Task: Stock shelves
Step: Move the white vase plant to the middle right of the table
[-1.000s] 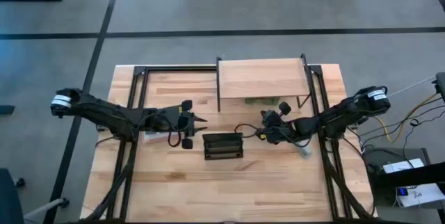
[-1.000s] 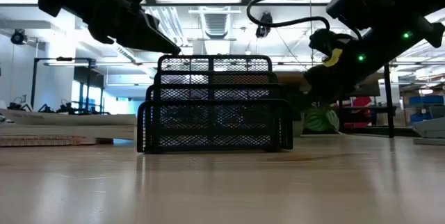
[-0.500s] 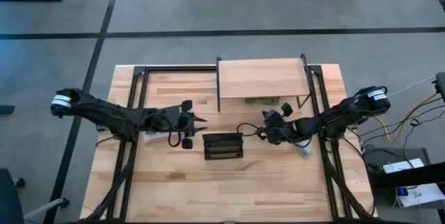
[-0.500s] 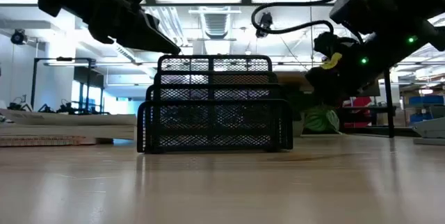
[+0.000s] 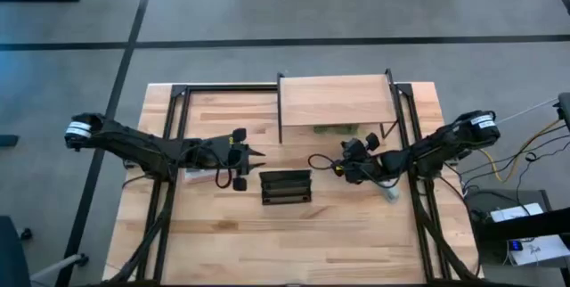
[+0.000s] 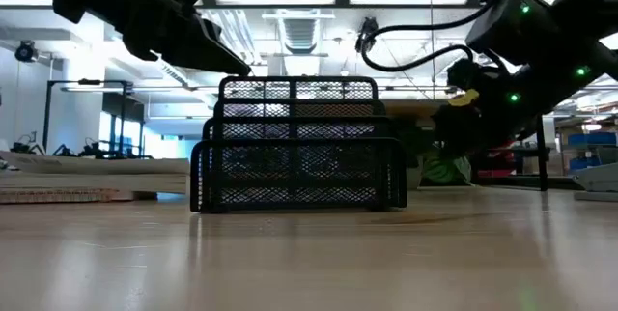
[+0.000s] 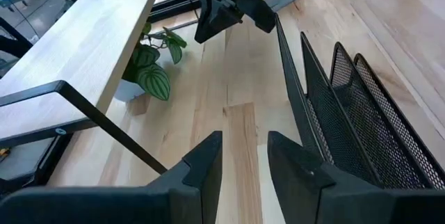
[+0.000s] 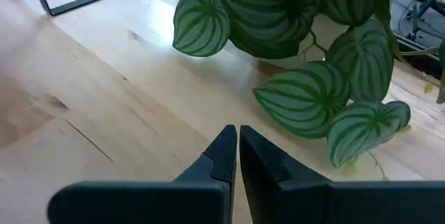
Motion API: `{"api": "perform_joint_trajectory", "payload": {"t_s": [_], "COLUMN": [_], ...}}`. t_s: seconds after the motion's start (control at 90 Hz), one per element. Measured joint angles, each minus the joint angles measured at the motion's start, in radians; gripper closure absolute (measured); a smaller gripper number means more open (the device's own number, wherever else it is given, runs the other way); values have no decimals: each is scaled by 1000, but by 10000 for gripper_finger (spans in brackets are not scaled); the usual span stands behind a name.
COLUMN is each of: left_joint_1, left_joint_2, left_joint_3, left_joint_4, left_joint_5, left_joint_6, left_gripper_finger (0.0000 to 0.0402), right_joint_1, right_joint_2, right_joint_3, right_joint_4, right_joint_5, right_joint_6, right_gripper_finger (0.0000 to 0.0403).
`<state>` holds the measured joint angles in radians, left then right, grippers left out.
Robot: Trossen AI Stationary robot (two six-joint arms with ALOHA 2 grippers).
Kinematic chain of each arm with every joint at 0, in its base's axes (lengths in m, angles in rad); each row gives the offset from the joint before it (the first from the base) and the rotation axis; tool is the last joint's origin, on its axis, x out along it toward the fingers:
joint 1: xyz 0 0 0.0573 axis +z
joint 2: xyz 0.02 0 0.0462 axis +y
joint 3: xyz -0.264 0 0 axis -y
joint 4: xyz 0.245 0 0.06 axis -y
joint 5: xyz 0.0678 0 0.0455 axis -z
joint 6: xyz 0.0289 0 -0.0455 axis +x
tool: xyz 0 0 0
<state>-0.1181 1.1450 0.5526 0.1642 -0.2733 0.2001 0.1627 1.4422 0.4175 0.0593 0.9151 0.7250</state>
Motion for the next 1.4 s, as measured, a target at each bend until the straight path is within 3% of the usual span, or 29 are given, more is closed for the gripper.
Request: {"api": "perform_joint_trajectory", "payload": {"t_s": [0.322,1.189,1.4], "left_joint_1": [0,0,0], "left_joint_2": [0,0,0], "left_joint_3": [0,0,0], "left_joint_4": [1,8,8], "left_joint_5": [0,0,0], "left_joint_6": [0,0,0], "left_gripper_finger": [303,303,303], "right_joint_1": [0,-18,-40], "right_joint_2": [0,1,1], "right_joint_3": [-1,-1,-1], "right_joint_4": [4,37,36], "right_joint_5": [-2,-17,-17], "right_joint_6": [-1,-18,44], "right_gripper_finger": [380,165,103]}}
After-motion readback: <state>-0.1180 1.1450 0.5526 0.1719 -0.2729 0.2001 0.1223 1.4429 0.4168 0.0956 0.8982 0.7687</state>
